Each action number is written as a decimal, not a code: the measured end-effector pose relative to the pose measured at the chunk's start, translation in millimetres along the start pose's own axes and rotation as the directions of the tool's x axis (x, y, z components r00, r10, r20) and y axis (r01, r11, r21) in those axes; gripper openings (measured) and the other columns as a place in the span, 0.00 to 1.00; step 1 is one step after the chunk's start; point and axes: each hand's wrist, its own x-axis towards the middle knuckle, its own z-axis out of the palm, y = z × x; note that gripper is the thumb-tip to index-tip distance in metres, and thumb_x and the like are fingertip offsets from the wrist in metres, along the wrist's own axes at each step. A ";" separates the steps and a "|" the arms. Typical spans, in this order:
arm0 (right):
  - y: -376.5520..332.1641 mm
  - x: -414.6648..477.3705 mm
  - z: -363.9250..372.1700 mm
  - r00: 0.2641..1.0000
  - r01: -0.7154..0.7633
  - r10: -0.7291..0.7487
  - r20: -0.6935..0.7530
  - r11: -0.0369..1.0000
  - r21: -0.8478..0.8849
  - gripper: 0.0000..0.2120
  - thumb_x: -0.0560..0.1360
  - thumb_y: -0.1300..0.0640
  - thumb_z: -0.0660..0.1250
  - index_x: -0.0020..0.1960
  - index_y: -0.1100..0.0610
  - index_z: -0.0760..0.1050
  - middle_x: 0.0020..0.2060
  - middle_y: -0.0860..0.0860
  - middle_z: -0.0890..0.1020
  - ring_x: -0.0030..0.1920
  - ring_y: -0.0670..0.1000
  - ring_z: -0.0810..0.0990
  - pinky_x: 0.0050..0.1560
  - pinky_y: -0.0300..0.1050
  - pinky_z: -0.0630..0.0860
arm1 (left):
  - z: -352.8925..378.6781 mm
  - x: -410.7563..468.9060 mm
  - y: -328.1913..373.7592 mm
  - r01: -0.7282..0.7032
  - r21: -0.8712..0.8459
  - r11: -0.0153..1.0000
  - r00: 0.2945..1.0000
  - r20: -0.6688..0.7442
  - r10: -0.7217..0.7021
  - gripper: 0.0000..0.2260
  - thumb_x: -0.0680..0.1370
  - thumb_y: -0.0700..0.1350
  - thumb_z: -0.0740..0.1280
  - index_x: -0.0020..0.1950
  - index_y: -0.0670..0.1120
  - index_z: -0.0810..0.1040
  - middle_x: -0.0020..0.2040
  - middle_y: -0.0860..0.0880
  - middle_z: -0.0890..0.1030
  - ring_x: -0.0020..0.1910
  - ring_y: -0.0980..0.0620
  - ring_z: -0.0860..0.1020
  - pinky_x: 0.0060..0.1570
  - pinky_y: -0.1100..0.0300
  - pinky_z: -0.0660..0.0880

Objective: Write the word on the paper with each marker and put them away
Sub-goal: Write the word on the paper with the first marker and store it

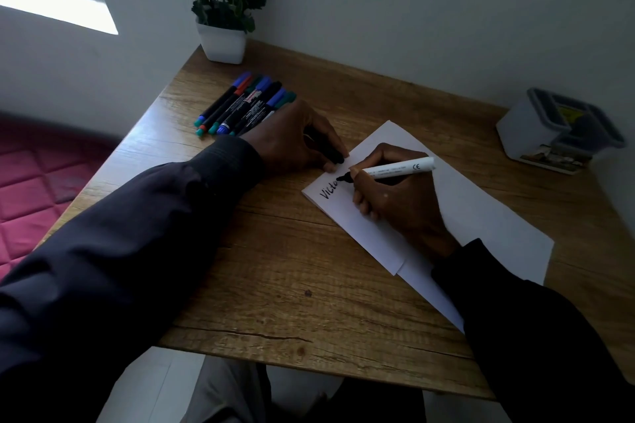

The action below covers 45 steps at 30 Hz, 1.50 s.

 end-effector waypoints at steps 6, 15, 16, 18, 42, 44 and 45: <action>1.4 2.0 0.6 1.000 0.011 -0.011 0.011 0.999 -0.041 0.07 0.77 0.57 0.74 0.44 0.61 0.81 0.31 0.50 0.84 0.27 0.47 0.82 0.27 0.38 0.77 | -0.3 -0.4 0.9 -0.007 0.027 1.000 1.000 -0.001 0.007 0.11 0.73 0.38 0.73 0.52 0.51 0.82 0.52 0.57 0.82 0.53 0.65 0.79 0.49 0.75 0.74; 1.9 2.0 0.8 0.999 -0.045 0.045 -0.013 0.999 -0.012 0.08 0.77 0.57 0.73 0.44 0.62 0.80 0.31 0.52 0.83 0.26 0.48 0.82 0.26 0.37 0.76 | -0.1 -0.2 -0.7 -0.007 0.031 0.999 1.000 -0.006 0.008 0.11 0.73 0.38 0.73 0.52 0.52 0.82 0.52 0.57 0.83 0.54 0.66 0.78 0.49 0.77 0.73; 2.0 2.7 1.3 0.999 -0.048 0.047 -0.015 0.999 -0.010 0.08 0.77 0.57 0.73 0.44 0.61 0.80 0.31 0.52 0.84 0.27 0.48 0.82 0.26 0.38 0.77 | -0.4 -0.2 -0.5 -0.009 0.031 0.999 1.000 -0.006 0.010 0.11 0.73 0.38 0.73 0.52 0.52 0.82 0.52 0.57 0.83 0.54 0.66 0.78 0.49 0.77 0.73; 2.8 3.5 2.4 0.999 -0.052 0.052 -0.015 0.999 -0.011 0.08 0.77 0.56 0.73 0.44 0.61 0.80 0.31 0.52 0.84 0.27 0.48 0.82 0.26 0.39 0.77 | -0.7 -0.2 -0.2 -0.014 0.029 0.999 1.000 -0.005 0.014 0.11 0.73 0.38 0.73 0.52 0.52 0.82 0.52 0.56 0.83 0.54 0.66 0.78 0.49 0.77 0.74; 8.5 4.2 3.0 0.984 -0.161 0.158 -0.082 0.986 -0.034 0.13 0.78 0.56 0.72 0.44 0.67 0.79 0.31 0.52 0.83 0.24 0.45 0.80 0.26 0.35 0.76 | 0.5 -0.6 0.9 -0.012 0.026 1.000 0.999 -0.029 0.013 0.12 0.73 0.39 0.73 0.49 0.55 0.80 0.49 0.61 0.80 0.51 0.70 0.78 0.48 0.76 0.74; 6.0 8.2 -3.2 0.987 -0.158 0.155 -0.046 0.986 -0.054 0.09 0.79 0.56 0.71 0.43 0.62 0.80 0.31 0.51 0.84 0.26 0.46 0.81 0.28 0.37 0.77 | 0.4 -0.7 1.6 -0.015 0.026 1.000 1.000 -0.023 0.015 0.12 0.73 0.39 0.73 0.50 0.55 0.81 0.49 0.60 0.81 0.51 0.69 0.78 0.48 0.76 0.74; 2.1 9.5 -6.2 0.972 -0.201 0.201 0.121 0.980 -0.015 0.08 0.80 0.56 0.70 0.44 0.58 0.80 0.32 0.49 0.84 0.29 0.46 0.82 0.30 0.37 0.78 | 0.5 -0.7 2.1 -0.017 0.025 1.000 1.000 -0.019 0.018 0.12 0.73 0.39 0.73 0.49 0.55 0.80 0.49 0.60 0.81 0.52 0.69 0.78 0.48 0.76 0.74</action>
